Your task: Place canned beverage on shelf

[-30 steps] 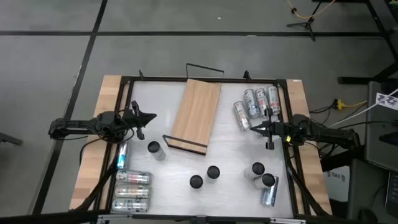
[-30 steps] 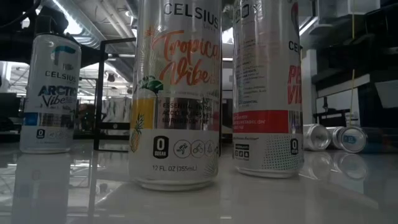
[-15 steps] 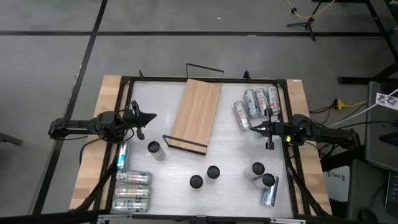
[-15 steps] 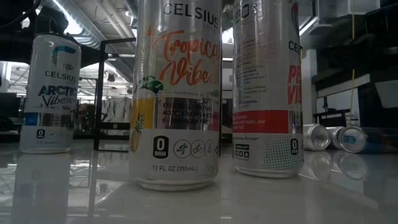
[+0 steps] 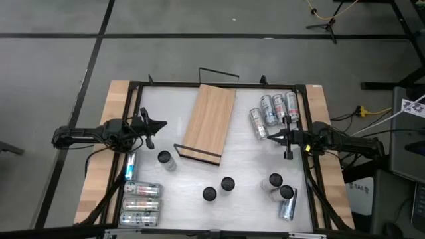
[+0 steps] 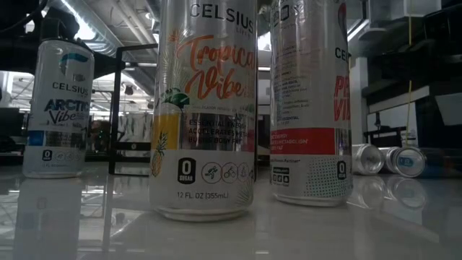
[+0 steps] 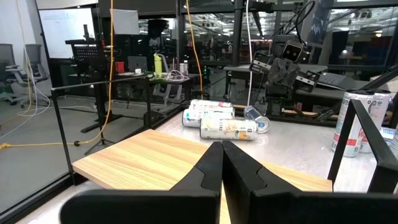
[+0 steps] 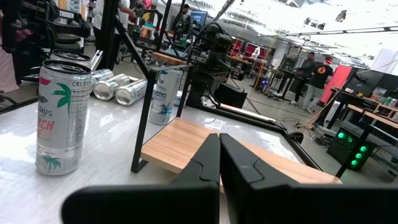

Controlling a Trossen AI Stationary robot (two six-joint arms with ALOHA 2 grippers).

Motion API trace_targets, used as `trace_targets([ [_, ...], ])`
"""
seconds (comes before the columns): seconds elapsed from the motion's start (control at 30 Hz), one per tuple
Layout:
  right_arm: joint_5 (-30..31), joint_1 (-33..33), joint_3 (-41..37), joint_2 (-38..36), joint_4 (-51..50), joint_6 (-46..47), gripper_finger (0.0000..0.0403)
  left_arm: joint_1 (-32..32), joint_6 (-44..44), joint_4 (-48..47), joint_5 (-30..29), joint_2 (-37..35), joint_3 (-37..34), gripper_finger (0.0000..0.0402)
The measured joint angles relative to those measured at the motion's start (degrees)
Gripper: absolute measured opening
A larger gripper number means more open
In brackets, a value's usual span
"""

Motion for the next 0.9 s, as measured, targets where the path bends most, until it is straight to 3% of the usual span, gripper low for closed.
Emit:
trace_targets([
  [0.33,1.4,0.0,0.0,0.0,0.0,0.4,0.0002,0.0,0.0,0.0,0.0,0.0,0.0,0.0000],
  [0.53,1.2,0.0,0.0,0.0,0.1,6.3,0.0002,0.0,-0.1,0.1,-1.1,0.0,0.0,0.0000],
  [0.9,1.1,0.0,0.0,0.0,0.2,8.3,0.0002,0.0,-7.6,7.4,-1.8,0.0,0.0,0.0019],
])
